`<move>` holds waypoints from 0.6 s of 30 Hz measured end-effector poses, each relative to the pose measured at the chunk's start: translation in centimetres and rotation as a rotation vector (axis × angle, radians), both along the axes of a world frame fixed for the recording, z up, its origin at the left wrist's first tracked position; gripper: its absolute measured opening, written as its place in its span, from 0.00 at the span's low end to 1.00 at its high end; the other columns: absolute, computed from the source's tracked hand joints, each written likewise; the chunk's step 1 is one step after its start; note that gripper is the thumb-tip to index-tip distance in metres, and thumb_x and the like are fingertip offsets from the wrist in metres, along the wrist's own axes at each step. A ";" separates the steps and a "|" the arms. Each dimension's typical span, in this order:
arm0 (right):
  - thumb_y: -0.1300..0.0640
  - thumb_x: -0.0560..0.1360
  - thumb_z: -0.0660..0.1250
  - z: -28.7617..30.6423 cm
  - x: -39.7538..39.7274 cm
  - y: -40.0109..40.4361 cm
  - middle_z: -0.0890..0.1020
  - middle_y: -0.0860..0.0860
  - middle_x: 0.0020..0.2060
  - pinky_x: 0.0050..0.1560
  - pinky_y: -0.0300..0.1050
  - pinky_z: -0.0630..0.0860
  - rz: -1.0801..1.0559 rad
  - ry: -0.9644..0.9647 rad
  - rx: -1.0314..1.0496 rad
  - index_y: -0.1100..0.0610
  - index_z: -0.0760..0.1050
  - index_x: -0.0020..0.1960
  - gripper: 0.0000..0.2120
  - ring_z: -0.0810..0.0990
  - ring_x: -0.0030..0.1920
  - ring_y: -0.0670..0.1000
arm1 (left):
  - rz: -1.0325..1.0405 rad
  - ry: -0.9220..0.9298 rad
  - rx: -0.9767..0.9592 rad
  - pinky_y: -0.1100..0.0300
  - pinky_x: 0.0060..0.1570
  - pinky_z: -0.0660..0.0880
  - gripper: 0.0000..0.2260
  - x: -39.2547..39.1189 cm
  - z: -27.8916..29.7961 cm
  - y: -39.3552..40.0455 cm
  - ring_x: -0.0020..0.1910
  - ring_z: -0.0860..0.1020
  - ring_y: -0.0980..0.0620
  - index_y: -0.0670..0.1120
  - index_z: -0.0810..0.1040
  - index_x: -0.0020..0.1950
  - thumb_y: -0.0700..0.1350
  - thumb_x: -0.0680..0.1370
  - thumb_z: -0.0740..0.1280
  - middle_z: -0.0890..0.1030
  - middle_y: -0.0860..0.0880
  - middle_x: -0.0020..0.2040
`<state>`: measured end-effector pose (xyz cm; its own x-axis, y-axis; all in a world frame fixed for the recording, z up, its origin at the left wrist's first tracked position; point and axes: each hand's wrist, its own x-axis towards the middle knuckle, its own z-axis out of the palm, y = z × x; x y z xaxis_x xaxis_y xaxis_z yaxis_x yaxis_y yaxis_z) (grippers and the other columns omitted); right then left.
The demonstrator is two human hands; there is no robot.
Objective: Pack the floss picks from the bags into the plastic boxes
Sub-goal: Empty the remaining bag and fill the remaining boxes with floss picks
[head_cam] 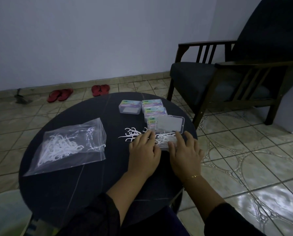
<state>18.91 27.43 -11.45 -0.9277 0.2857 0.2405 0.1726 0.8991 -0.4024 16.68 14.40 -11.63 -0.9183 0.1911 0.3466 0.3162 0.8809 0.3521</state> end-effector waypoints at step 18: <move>0.50 0.67 0.65 1.2 -1.7 -5.5 0.78 0.52 0.46 0.45 0.50 0.64 0.218 0.221 0.358 0.53 0.79 0.37 0.07 0.69 0.48 0.54 | -0.130 -0.413 -0.489 0.50 0.66 0.58 0.19 -6.7 4.2 -5.4 0.70 0.64 0.49 0.46 0.65 0.70 0.47 0.79 0.56 0.66 0.48 0.71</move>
